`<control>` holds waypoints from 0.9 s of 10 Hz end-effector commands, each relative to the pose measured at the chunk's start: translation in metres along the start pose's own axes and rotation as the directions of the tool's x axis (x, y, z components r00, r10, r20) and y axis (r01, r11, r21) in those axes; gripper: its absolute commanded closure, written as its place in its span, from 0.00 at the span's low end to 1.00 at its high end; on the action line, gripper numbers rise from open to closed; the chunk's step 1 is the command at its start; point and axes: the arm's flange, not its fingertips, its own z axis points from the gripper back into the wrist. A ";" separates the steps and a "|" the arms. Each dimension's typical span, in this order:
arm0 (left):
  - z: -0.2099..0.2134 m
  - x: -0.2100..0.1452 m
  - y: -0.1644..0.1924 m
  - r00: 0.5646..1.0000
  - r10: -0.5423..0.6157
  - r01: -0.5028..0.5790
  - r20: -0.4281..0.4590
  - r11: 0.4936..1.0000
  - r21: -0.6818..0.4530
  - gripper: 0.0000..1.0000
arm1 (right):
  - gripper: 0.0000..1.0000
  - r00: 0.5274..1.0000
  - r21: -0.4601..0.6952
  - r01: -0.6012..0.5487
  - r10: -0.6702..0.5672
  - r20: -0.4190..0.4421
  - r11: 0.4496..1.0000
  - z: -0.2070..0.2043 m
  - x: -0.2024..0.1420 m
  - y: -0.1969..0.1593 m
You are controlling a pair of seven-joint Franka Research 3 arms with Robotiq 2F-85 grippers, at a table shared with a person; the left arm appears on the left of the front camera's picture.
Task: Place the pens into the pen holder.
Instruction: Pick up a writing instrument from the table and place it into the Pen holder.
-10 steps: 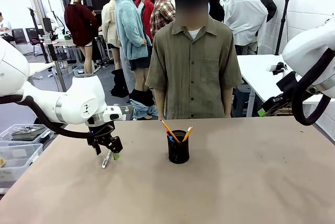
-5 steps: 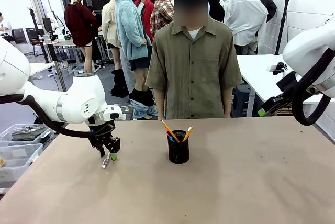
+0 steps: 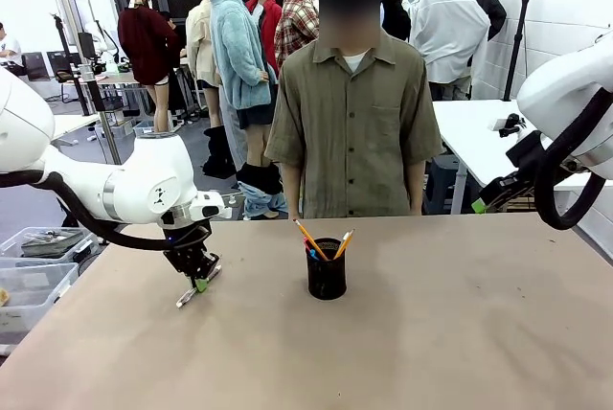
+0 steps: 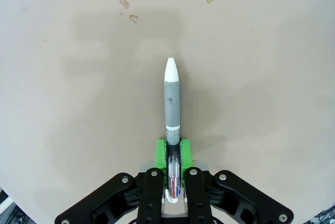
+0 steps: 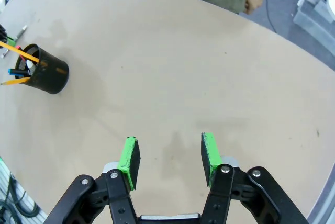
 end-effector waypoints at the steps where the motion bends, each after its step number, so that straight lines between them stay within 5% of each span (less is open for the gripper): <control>1: 0.004 -0.008 -0.004 1.000 -0.026 0.026 0.001 1.000 0.001 1.00 | 0.40 1.000 -0.012 -0.019 0.019 0.011 1.000 -0.002 -0.003 -0.001; 5: 0.040 -0.031 -0.004 0.942 -0.143 0.171 0.304 0.983 -0.068 1.00 | 0.40 1.000 -0.012 -0.019 0.019 0.011 1.000 -0.002 -0.003 -0.001; 7: 0.061 -0.038 0.001 0.805 -0.244 0.357 0.540 0.927 -0.114 1.00 | 0.40 1.000 -0.012 -0.019 0.019 0.011 1.000 -0.002 -0.003 -0.001; 9: 0.069 -0.023 0.010 0.726 -0.262 0.434 0.636 0.892 -0.128 1.00 | 0.40 1.000 -0.012 -0.019 0.019 0.011 1.000 -0.002 -0.003 -0.001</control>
